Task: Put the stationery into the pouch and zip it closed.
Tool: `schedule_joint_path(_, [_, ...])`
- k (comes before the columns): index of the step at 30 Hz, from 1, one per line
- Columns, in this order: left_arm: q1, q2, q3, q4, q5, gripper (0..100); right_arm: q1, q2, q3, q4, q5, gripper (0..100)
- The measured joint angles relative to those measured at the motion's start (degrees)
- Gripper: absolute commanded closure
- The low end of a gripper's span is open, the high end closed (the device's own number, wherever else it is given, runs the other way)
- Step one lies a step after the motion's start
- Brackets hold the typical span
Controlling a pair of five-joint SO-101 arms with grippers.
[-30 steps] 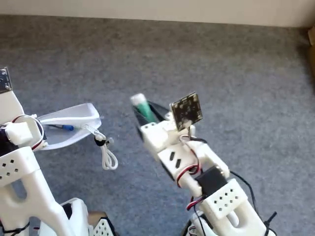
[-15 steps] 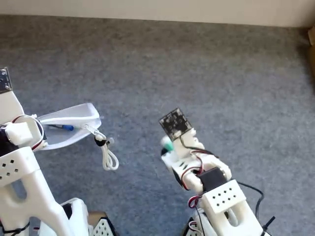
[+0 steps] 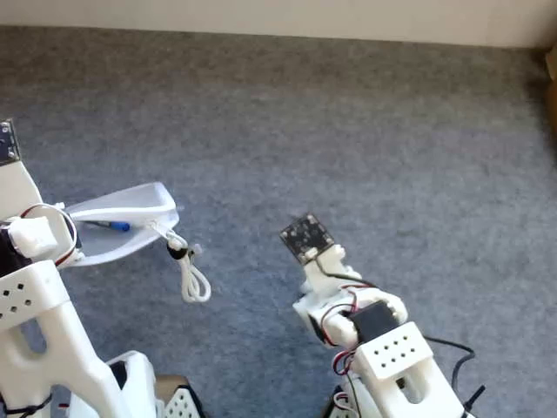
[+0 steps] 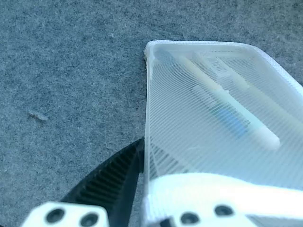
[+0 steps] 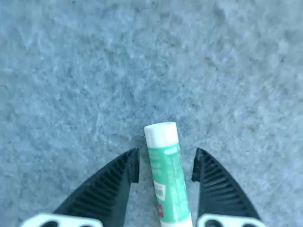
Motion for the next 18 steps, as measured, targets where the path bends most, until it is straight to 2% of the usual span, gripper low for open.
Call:
schedule_joint_path(5, [0.0, 0.0, 0.0, 0.0, 0.0, 99, 0.0, 0.0, 0.0, 0.1, 0.5, 82.8])
schedule_joint_path(12, [0.0, 0.0, 0.0, 0.0, 0.0, 99, 0.0, 0.3, 0.0, 2.7, 5.5, 82.8])
schedule_joint_path(18, [0.0, 0.0, 0.0, 0.0, 0.0, 99, 0.0, 9.6, -2.3, 4.2, 7.2, 82.8])
